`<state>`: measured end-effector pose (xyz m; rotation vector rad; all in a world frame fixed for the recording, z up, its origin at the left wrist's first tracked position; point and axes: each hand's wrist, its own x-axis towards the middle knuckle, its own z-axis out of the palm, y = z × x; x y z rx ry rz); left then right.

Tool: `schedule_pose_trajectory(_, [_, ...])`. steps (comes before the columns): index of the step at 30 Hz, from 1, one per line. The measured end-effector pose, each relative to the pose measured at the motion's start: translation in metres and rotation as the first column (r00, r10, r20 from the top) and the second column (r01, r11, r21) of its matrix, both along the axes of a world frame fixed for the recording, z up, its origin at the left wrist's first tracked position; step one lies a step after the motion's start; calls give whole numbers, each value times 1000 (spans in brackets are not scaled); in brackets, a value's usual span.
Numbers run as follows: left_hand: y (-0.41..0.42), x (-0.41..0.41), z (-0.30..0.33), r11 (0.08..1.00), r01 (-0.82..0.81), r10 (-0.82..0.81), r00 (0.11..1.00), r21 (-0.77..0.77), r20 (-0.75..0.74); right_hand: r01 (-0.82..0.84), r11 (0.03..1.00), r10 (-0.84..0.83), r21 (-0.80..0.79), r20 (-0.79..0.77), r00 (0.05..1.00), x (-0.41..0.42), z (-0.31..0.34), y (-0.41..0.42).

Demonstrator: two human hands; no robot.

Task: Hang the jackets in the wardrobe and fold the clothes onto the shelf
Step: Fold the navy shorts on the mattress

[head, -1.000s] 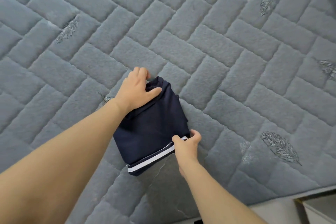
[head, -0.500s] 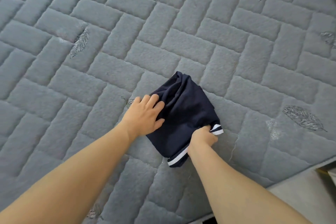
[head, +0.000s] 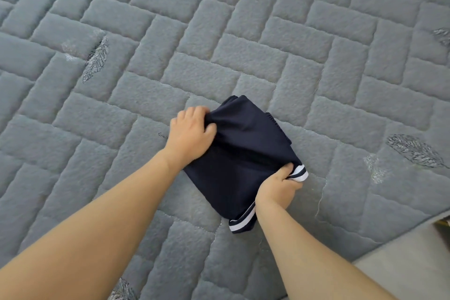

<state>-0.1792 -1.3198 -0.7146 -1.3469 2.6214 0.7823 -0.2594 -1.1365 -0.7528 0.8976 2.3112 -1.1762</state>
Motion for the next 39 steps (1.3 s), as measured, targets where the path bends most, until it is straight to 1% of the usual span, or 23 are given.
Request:
schedule_pose_trajectory(2, [3, -29, 1, 997, -5, -1, 998, 83, 70, -33, 999, 33, 11, -5, 999, 0, 4, 1])
schedule_pose_trajectory(4, [0, -54, -3, 994, 39, -49, 995, 105, 92, -71, 997, 72, 17, -41, 997, -5, 5, 1])
schedule_pose_trajectory(5, [-2, -63, -6, 993, 36, -43, 998, 116, 53, -100, 995, 101, 24, -73, 992, -8, 6, 1])
schedule_pose_trajectory(7, [-11, -72, -12, 987, -43, 50, 998, 152, -40, -163, 986, 164, 19, -148, 975, -10, 11, 4])
schedule_pose_trajectory(8, [-16, -73, -16, 977, -84, 95, 994, 194, -46, -192, 981, 189, -2, -157, 969, -6, 12, 6])
schedule_pose_trajectory(10, [-21, -62, -19, 963, -117, 110, 993, 244, 41, -190, 975, 180, -112, -94, 979, 10, 16, 13])
schedule_pose_trajectory(11, [-21, -52, -19, 969, -125, 102, 988, 213, 115, -165, 967, 161, -192, -36, 986, 20, 20, 16])
schedule_pose_trajectory(13, [-16, -23, -16, 993, -110, 100, 968, 32, 229, -129, 939, 146, -320, 29, 989, 37, 28, 21])
schedule_pose_trajectory(15, [-4, 12, -13, 985, -117, 142, 963, -123, 228, -160, 920, 182, -358, 29, 983, 53, 35, 25])
schedule_pose_trajectory(16, [3, 30, -12, 979, -147, 173, 964, -139, 200, -182, 913, 214, -364, 51, 975, 62, 39, 27])
schedule_pose_trajectory(17, [9, 42, -12, 974, -204, 218, 963, -103, 156, -198, 905, 248, -377, 89, 965, 69, 42, 29])
schedule_pose_trajectory(20, [18, 54, -18, 907, -383, 394, 918, 173, -33, -232, 867, 365, -440, 247, 897, 83, 48, 35])
schedule_pose_trajectory(22, [19, 50, -21, 849, -436, 487, 866, 298, -118, -315, 843, 472, -437, 318, 822, 82, 48, 38])
schedule_pose_trajectory(23, [18, 49, -22, 837, -445, 505, 852, 319, -136, -374, 826, 527, -422, 341, 779, 80, 47, 39])
schedule_pose_trajectory(25, [11, 52, -25, 885, -400, 434, 894, 239, -112, -495, 781, 618, -380, 357, 701, 75, 43, 46])
schedule_pose_trajectory(27, [-1, 55, -26, 962, -261, 263, 965, 74, -14, -625, 722, 692, -299, 342, 636, 69, 41, 55])
schedule_pose_trajectory(30, [-13, 52, -24, 997, -50, 57, 992, -65, 111, -714, 671, 734, -202, 315, 601, 65, 38, 56])
schedule_pose_trajectory(33, [-9, 51, -23, 983, 26, 11, 979, -179, 202, -670, 705, 702, -231, 360, 615, 67, 33, 52])
schedule_pose_trajectory(35, [-6, 52, -23, 973, 67, -14, 972, -219, 235, -565, 782, 620, -264, 421, 662, 64, 31, 50])
schedule_pose_trajectory(36, [-6, 51, -22, 979, 64, -17, 972, -194, 233, -478, 837, 548, -269, 441, 711, 59, 31, 48])
schedule_pose_trajectory(37, [-9, 48, -22, 993, 37, -11, 976, -116, 216, -350, 893, 445, -282, 442, 779, 52, 32, 46])
schedule_pose_trajectory(38, [-12, 42, -20, 1000, -11, 8, 984, 17, 180, -206, 927, 330, -314, 421, 845, 43, 34, 43])
schedule_pose_trajectory(39, [-15, 35, -17, 979, -72, 47, 990, 188, 134, -76, 933, 221, -352, 394, 892, 33, 34, 39])
